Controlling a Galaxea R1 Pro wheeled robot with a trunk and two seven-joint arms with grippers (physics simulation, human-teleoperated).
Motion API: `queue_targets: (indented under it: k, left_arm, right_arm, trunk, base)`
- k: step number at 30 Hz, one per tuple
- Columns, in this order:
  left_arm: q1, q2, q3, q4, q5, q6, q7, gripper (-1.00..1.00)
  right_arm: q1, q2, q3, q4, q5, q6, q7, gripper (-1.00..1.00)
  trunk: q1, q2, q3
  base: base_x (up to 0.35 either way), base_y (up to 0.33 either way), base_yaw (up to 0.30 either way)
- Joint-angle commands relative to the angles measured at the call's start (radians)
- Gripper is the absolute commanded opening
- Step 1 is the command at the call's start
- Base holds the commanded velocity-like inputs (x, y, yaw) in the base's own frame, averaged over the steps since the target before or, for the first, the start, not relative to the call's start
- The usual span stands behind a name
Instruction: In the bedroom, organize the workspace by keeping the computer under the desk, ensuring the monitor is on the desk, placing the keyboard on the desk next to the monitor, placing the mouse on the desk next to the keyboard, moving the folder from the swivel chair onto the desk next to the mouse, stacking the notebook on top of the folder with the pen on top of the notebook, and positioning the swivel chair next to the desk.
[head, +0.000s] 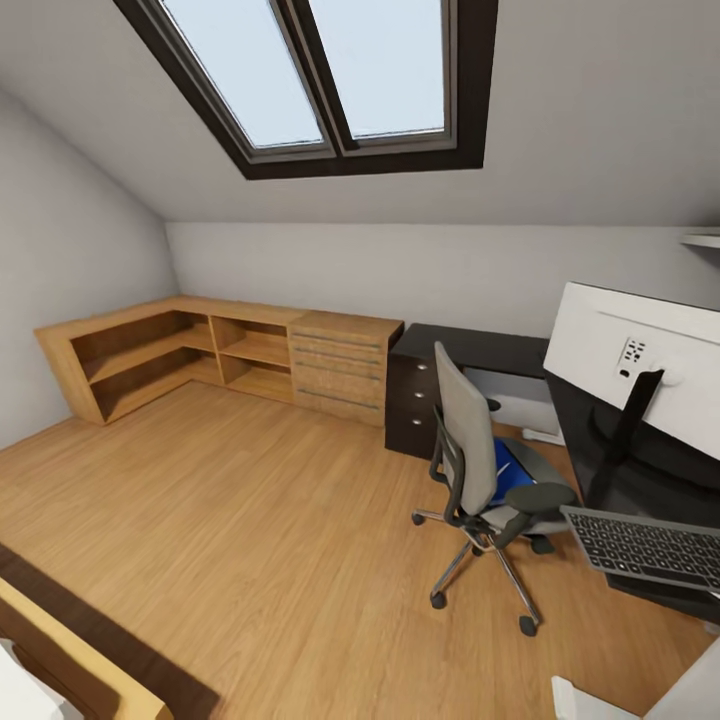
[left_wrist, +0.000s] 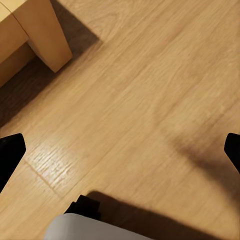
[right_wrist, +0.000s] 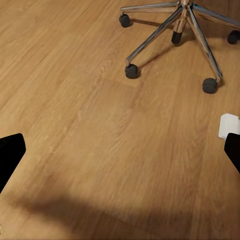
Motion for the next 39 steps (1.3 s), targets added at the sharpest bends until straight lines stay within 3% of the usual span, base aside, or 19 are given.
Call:
queue_targets:
  k: [1, 10, 18, 26, 39]
  left_arm:
    - [-0.001, 0.000, 0.001, 0.000, 0.000, -0.003, 0.002, 1.00]
    - [-0.001, -0.002, 0.002, 0.000, 0.001, -0.003, 0.002, 1.00]
    - [-0.001, -0.001, 0.003, -0.001, 0.001, -0.005, 0.002, 1.00]
    - [-0.001, -0.002, 0.003, 0.000, 0.001, -0.006, 0.001, 1.00]
    - [-0.001, -0.002, 0.003, 0.000, 0.001, -0.006, 0.000, 1.00]
  right_arm:
    - [-0.001, 0.000, 0.000, 0.001, -0.001, -0.003, 0.000, 1.00]
    - [-0.001, 0.001, 0.002, 0.001, 0.000, -0.007, 0.000, 1.00]
    - [-0.001, 0.001, 0.002, 0.001, 0.001, -0.005, 0.000, 1.00]
    - [-0.001, 0.001, 0.003, 0.001, 0.003, -0.006, 0.000, 1.00]
    - [-0.001, 0.000, 0.004, 0.001, 0.003, -0.008, 0.001, 1.00]
  trunk:
    - [0.004, -0.008, -0.004]
    - [0.038, -0.071, -0.032]
    - [0.069, -0.127, -0.055]
    - [0.100, -0.183, -0.080]
    - [0.150, -0.274, -0.121]
  base:
    - [0.000, 0.000, 0.000]
    - [0.000, 0.000, -0.003]
    - [0.000, 0.000, -0.231]
    - [0.000, 0.000, -0.035]
    - [0.000, 0.000, -0.244]
